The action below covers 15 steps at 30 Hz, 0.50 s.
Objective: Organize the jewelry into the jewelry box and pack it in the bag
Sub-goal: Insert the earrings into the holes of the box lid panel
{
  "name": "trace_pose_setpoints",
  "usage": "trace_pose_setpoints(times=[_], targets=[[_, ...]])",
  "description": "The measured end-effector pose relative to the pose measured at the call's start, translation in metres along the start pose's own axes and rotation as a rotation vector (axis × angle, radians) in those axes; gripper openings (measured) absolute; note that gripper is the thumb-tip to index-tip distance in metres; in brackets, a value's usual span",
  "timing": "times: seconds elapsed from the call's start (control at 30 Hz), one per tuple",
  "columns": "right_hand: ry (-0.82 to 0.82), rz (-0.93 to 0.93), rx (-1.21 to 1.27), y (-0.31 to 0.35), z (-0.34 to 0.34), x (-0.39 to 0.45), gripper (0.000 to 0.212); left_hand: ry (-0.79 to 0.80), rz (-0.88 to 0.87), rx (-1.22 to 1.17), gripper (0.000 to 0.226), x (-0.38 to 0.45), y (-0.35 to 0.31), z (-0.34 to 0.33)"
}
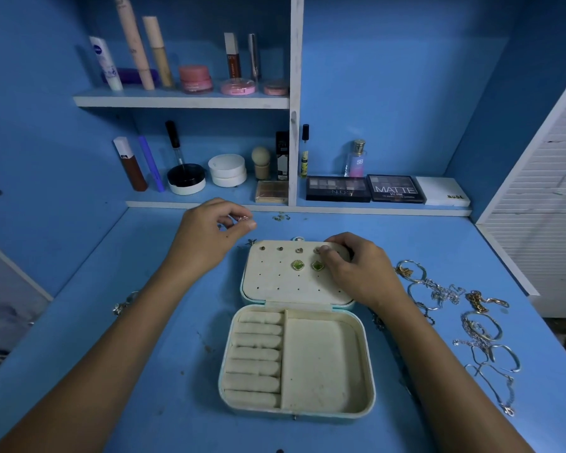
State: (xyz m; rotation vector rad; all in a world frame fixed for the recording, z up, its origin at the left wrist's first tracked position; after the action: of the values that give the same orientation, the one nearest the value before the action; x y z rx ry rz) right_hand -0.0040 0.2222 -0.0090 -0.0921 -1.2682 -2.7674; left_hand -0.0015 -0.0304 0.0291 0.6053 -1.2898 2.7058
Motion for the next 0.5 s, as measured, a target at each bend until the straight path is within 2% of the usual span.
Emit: trace_pose_setpoints(times=[0.17,0.37,0.5], targets=[[-0.004,0.0,0.002,0.001,0.0,0.0,0.022,0.012,-0.108,-0.081,0.015,-0.022,-0.014,-0.005],[-0.003,0.003,-0.005,0.001,0.0,0.0,0.024,0.018,-0.078,-0.21,0.019,-0.04,-0.016,-0.013],[-0.006,0.009,-0.003,0.002,0.001,-0.001,0.024,0.05,-0.16,-0.104,0.022,-0.048,-0.014,-0.017]])
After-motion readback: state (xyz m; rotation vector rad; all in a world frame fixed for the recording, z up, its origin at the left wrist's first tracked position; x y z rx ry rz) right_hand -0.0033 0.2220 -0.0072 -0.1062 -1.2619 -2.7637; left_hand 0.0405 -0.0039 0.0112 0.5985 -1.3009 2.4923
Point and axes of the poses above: each hand's wrist, its own x-axis towards the middle knuckle, its own z-axis out of the back of the hand, y = z × x, the point moved 3 cm from there along x, towards the middle knuckle, and after that the axes turned 3 degrees about -x, right-handed, at the moved point
